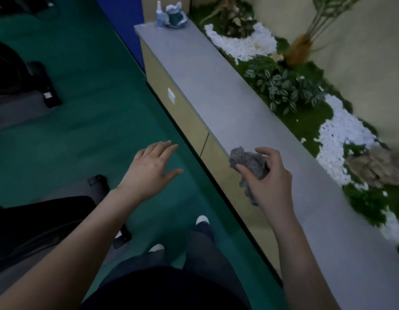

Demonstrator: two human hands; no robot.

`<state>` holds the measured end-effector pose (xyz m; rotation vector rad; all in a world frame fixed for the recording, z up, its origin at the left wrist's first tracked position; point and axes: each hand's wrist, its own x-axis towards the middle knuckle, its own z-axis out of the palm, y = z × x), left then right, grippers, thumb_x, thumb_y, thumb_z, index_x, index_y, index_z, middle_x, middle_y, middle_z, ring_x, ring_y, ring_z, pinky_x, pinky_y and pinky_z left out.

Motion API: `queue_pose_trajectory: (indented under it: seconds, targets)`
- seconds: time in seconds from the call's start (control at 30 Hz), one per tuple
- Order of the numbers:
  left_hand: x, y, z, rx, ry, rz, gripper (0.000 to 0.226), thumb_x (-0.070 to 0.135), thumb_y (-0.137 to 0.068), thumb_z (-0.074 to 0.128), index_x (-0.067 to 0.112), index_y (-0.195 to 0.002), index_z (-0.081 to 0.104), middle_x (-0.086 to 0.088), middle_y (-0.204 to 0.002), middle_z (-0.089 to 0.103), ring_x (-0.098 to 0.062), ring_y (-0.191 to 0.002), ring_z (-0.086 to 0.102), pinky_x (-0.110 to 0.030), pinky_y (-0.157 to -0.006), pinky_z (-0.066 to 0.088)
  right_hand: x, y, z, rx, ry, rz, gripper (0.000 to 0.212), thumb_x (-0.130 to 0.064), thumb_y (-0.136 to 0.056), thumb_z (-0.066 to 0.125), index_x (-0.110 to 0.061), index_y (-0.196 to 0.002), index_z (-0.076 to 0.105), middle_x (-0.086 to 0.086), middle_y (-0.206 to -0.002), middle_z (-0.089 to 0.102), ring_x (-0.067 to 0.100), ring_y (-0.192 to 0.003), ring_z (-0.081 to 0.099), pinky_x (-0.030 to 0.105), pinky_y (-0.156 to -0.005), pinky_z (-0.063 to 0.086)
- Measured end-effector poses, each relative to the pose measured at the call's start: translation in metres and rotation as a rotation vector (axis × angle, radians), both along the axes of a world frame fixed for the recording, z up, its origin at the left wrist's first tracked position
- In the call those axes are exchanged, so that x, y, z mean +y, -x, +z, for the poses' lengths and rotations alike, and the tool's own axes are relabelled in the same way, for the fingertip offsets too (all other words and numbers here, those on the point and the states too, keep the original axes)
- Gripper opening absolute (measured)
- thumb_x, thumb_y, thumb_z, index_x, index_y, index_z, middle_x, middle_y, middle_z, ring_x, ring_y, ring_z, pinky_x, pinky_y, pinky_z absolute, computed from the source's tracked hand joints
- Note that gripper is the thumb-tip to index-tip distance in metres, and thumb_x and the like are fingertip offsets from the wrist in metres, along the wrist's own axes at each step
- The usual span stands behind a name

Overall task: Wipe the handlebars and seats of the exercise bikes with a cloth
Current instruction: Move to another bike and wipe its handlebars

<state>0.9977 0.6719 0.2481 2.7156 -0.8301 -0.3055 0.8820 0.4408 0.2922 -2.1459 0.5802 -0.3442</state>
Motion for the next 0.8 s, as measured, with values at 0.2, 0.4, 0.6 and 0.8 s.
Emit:
queue_pose_trajectory:
  seconds: [0.2,0.4,0.6,0.8]
  targets:
    - [-0.043,-0.018,0.010,-0.012,0.025,0.196,0.066,0.052,-0.091,0.048,0.020,-0.147,0.031,0.000,-0.153,0.030,-0.021,-0.140,0.026,-0.039,-0.112,0.023,-0.060,-0.076,0.004,-0.007,-0.029,0.178,0.030,-0.036,-0.078,0.076,-0.032,-0.102,0.057,-0.019,-0.092,0.061,0.018,-0.075,0.067,0.034,-0.062,0.057]
    - [-0.030,-0.045,0.010,-0.006,0.000,0.418,0.066,0.053,-0.091,0.047,0.022,-0.147,0.030,0.003,-0.154,0.027,-0.018,-0.141,0.023,-0.037,-0.112,0.021,-0.049,-0.158,0.004,-0.078,0.092,0.489,0.024,-0.021,-0.078,0.077,-0.016,-0.098,0.063,-0.002,-0.098,0.061,0.002,-0.088,0.053,0.002,-0.074,0.038]
    - [0.006,-0.096,0.001,-0.012,-0.004,0.601,0.064,0.053,-0.091,0.048,0.021,-0.144,0.036,0.001,-0.151,0.034,-0.019,-0.140,0.028,-0.036,-0.111,0.022,0.007,-0.250,-0.001,-0.064,0.104,0.721,0.024,-0.019,-0.078,0.077,-0.016,-0.097,0.063,-0.007,-0.099,0.061,0.004,-0.091,0.055,0.001,-0.076,0.037]
    - [0.056,-0.174,-0.004,-0.029,-0.003,0.717,0.061,0.053,-0.091,0.047,0.018,-0.141,0.041,0.000,-0.147,0.041,-0.020,-0.138,0.031,-0.035,-0.111,0.018,0.072,-0.347,-0.003,-0.078,0.118,0.831,0.024,-0.021,-0.078,0.076,-0.016,-0.098,0.064,-0.004,-0.101,0.063,0.005,-0.091,0.056,0.006,-0.077,0.040]
